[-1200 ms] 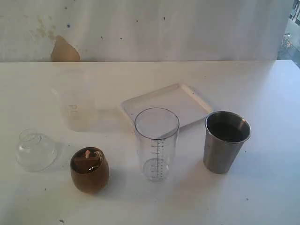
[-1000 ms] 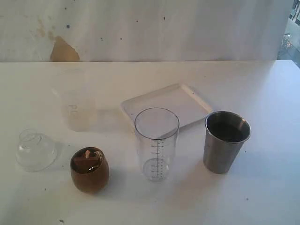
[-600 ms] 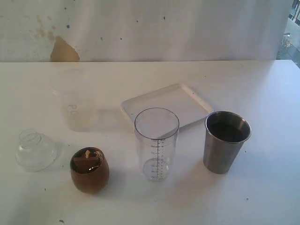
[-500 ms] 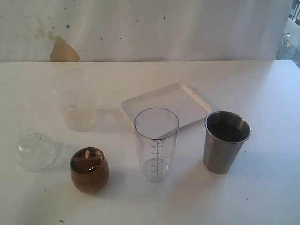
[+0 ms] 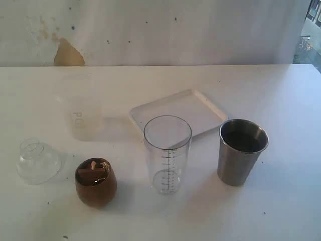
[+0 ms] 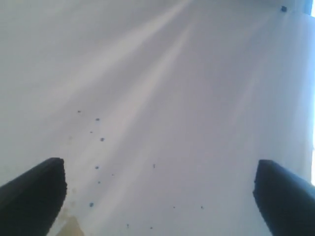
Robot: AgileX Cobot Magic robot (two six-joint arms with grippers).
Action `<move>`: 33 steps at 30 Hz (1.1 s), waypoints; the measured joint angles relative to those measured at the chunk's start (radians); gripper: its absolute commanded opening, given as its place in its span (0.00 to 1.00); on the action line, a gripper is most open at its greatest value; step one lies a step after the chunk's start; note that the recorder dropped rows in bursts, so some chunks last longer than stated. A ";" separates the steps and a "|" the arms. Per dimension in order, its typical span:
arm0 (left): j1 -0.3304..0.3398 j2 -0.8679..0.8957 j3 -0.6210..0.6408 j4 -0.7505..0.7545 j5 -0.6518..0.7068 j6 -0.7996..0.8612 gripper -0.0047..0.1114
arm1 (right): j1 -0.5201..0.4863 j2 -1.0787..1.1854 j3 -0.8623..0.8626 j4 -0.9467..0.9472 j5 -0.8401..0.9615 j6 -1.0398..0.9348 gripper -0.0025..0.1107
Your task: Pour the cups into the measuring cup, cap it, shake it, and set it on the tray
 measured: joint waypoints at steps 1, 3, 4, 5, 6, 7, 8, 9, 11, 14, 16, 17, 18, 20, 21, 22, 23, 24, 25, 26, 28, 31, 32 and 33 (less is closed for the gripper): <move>0.000 0.032 -0.017 0.046 -0.028 -0.021 0.94 | 0.000 0.000 0.000 0.000 0.000 0.000 0.02; 0.000 0.102 -0.059 0.133 -0.069 -0.074 0.94 | 0.000 0.000 0.000 0.000 0.000 0.000 0.02; 0.000 0.141 -0.082 0.186 -0.085 -0.108 0.94 | 0.000 0.000 0.000 0.000 0.000 0.000 0.02; 0.000 0.182 -0.103 0.241 -0.096 -0.144 0.94 | 0.000 0.000 0.000 0.000 0.000 0.000 0.02; 0.000 0.215 -0.116 0.289 -0.106 -0.175 0.94 | 0.000 0.000 0.000 0.000 0.000 0.000 0.02; 0.000 0.260 -0.129 0.349 -0.122 -0.213 0.94 | 0.000 0.000 0.000 0.000 0.000 0.000 0.02; 0.000 0.306 -0.134 0.408 -0.145 -0.247 0.94 | 0.000 0.000 0.000 0.000 0.000 0.000 0.02; 0.000 0.344 -0.139 0.466 -0.172 -0.270 0.94 | 0.000 0.000 0.000 0.000 0.000 0.000 0.02; 0.000 0.440 -0.139 0.575 -0.231 -0.314 0.94 | 0.000 0.000 0.000 0.000 0.000 0.000 0.02; 0.000 0.591 -0.139 0.671 -0.304 -0.330 0.94 | 0.000 0.000 0.000 0.000 0.000 0.000 0.02; -0.009 0.681 -0.137 0.690 -0.337 -0.316 0.94 | 0.000 0.000 0.000 0.000 0.000 0.000 0.02; -0.023 0.728 -0.133 0.692 -0.350 -0.297 0.94 | 0.000 0.000 0.000 0.000 0.000 0.000 0.02; -0.040 0.765 -0.131 0.692 -0.354 -0.278 0.94 | 0.000 0.000 0.000 0.000 0.000 0.000 0.02; -0.088 0.857 -0.131 0.685 -0.356 -0.222 0.94 | 0.000 0.000 0.000 0.000 0.000 0.000 0.02; -0.112 0.892 -0.131 0.668 -0.356 -0.194 0.94 | 0.000 0.000 0.000 0.000 0.000 0.000 0.02; -0.144 0.934 -0.131 0.646 -0.356 -0.155 0.94 | 0.000 0.000 0.000 0.000 0.000 0.000 0.02; -0.180 0.974 -0.131 0.613 -0.352 -0.112 0.94 | 0.000 0.000 0.000 0.000 0.000 0.000 0.02; -0.216 1.014 -0.131 0.570 -0.342 -0.063 0.94 | 0.000 0.000 0.000 0.000 0.000 0.000 0.02; -0.243 1.051 -0.131 0.528 -0.331 -0.009 0.94 | 0.000 0.000 0.000 0.000 0.000 0.000 0.02; -0.276 1.088 -0.131 0.471 -0.314 0.049 0.94 | 0.000 0.000 0.000 0.000 0.000 0.000 0.02; -0.327 1.146 -0.131 0.372 -0.290 0.151 0.94 | 0.000 0.000 0.000 0.000 0.000 0.000 0.02; -0.365 1.223 -0.131 0.276 -0.289 0.251 0.94 | 0.000 0.000 0.000 0.000 0.000 0.000 0.02; -0.370 1.246 -0.131 0.263 -0.296 0.271 0.94 | 0.000 0.000 0.000 0.000 0.000 0.000 0.02; -0.372 1.268 -0.131 0.252 -0.302 0.284 0.94 | 0.000 0.000 0.000 0.000 0.000 0.000 0.02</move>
